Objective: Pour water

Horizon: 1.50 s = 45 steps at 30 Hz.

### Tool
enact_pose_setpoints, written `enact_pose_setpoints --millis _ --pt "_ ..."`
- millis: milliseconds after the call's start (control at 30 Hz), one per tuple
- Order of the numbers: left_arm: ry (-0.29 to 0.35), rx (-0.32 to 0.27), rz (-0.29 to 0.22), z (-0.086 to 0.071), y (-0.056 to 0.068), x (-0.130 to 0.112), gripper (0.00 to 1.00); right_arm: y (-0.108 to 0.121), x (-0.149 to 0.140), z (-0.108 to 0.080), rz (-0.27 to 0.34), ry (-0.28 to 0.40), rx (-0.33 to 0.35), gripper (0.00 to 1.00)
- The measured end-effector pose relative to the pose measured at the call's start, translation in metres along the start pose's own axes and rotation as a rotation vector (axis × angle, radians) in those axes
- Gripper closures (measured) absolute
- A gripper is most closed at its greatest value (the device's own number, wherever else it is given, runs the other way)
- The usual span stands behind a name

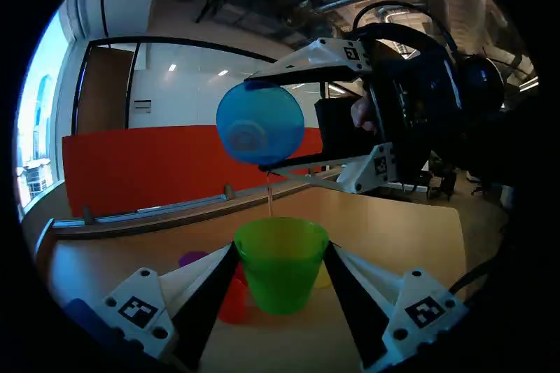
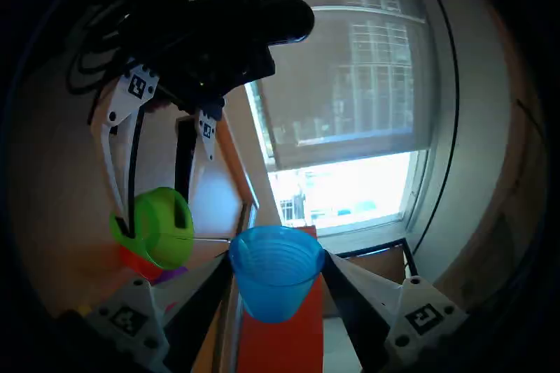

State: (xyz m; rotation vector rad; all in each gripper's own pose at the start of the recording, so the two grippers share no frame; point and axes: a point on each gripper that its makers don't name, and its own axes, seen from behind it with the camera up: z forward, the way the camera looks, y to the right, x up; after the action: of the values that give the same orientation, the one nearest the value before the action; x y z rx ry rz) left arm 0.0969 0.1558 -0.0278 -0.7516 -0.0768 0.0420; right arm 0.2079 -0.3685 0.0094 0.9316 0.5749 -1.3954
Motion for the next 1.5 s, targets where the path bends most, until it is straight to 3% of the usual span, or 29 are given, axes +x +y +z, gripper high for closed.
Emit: enact_pose_setpoints --millis 1500 --pt "-0.002 -0.002 0.002 0.001 -0.001 0.0 0.13 -0.006 -0.011 0.008 -0.046 -0.004 0.016 0.08"
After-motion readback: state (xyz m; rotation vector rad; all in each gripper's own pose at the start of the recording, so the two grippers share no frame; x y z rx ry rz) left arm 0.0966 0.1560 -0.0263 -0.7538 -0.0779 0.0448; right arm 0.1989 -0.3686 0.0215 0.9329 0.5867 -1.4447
